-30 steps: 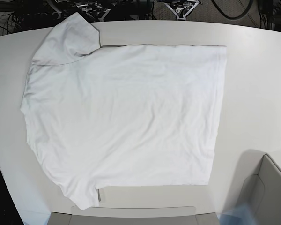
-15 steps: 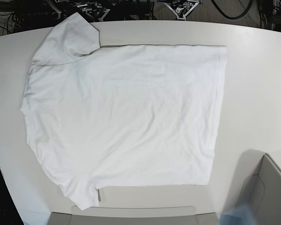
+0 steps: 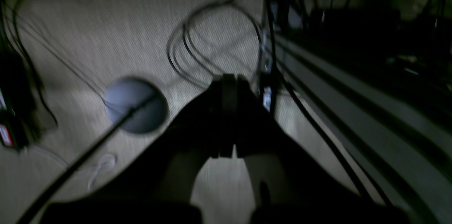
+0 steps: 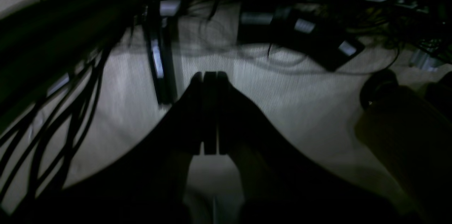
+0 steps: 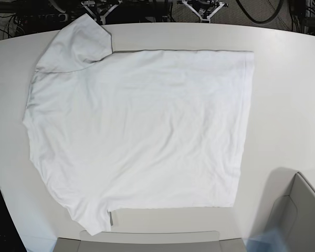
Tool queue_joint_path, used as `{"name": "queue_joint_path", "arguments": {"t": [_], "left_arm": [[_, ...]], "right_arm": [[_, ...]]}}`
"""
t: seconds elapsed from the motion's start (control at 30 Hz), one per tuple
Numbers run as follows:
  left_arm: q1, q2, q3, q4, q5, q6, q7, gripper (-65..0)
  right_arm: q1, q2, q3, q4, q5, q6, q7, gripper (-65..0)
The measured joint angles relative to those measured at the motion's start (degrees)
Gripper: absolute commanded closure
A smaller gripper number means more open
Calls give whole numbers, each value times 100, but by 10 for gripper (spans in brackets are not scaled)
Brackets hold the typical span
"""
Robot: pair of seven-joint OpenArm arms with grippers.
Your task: Fold the T-shirt properly
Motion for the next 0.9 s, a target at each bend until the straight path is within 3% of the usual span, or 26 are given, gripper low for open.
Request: {"name": "queue_joint_path", "arguments": {"t": [0.23, 0.37, 0.5, 0.53, 0.7, 0.9], "left_arm": [[979, -203, 0, -17, -9, 4, -2514, -3], [1495, -280, 0, -22, 2, 4, -4367, -4], [1775, -267, 0, 17, 4, 2, -5665, -4], [1838, -267, 0, 181, 13, 7, -5589, -4], [2068, -280, 0, 776, 4, 7, -5569, -4], [3191, -295, -7, 2872, 2, 59, -5571, -4]], "right_arm": [[-964, 352, 0, -26, 125, 17, 2238, -3], [-1429, 396, 0, -11, 170, 13, 3757, -3], [-1862, 409, 0, -7, 96, 35, 5106, -3], [-1976, 431, 0, -11, 101, 39, 5434, -3], [-2328, 520, 0, 656, 157, 9, 5316, -3], [-3748, 490, -4, 3375, 328, 42, 5357, -3]]}}
